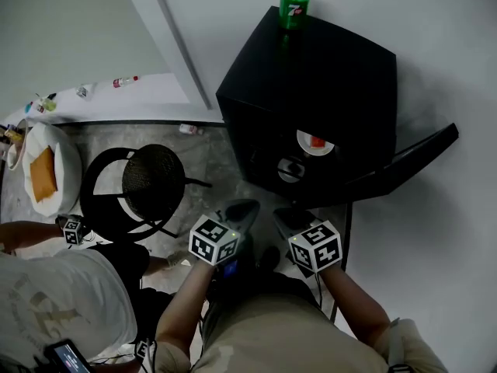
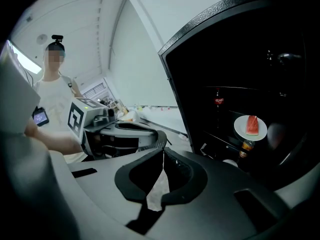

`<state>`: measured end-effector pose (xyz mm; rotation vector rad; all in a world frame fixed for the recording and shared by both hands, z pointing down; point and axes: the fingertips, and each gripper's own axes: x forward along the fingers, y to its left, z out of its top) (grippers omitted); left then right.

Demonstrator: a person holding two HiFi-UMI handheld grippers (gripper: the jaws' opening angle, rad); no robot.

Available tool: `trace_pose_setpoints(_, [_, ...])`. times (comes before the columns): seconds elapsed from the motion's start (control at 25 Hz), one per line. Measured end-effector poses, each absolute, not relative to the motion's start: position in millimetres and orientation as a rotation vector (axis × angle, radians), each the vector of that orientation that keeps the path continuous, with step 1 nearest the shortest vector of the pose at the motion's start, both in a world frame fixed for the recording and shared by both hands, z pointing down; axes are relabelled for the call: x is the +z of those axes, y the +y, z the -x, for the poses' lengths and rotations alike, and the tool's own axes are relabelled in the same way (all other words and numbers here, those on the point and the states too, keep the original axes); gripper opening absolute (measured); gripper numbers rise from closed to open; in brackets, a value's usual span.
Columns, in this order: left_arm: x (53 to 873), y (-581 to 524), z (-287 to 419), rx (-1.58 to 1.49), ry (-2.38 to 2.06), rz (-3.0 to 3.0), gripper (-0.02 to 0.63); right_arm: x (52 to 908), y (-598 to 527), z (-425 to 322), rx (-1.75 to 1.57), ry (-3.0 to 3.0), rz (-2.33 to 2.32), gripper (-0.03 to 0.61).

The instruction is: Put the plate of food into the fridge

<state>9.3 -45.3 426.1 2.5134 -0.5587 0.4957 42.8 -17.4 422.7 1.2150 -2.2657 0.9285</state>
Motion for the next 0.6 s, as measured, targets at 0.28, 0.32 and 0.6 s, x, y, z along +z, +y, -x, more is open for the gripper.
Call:
trace_pose_setpoints(0.28, [399.5,-38.1,-10.8,0.532,-0.626,-2.603,0.018,407.7,-14.9,-43.9,0.887,-2.317,-1.215,0.021])
trace_pose_setpoints(0.32, [395.1,-38.1,-9.5,0.535,-0.648,-2.622,0.018,405.7,-15.0,-43.1,0.877,-2.328,-1.209,0.021])
trace_pose_setpoints(0.6, [375.5,-28.7,-3.3,0.519,-0.74,-2.707,0.018,397.8,-4.9,-45.1,0.853,-2.357,-1.225,0.021])
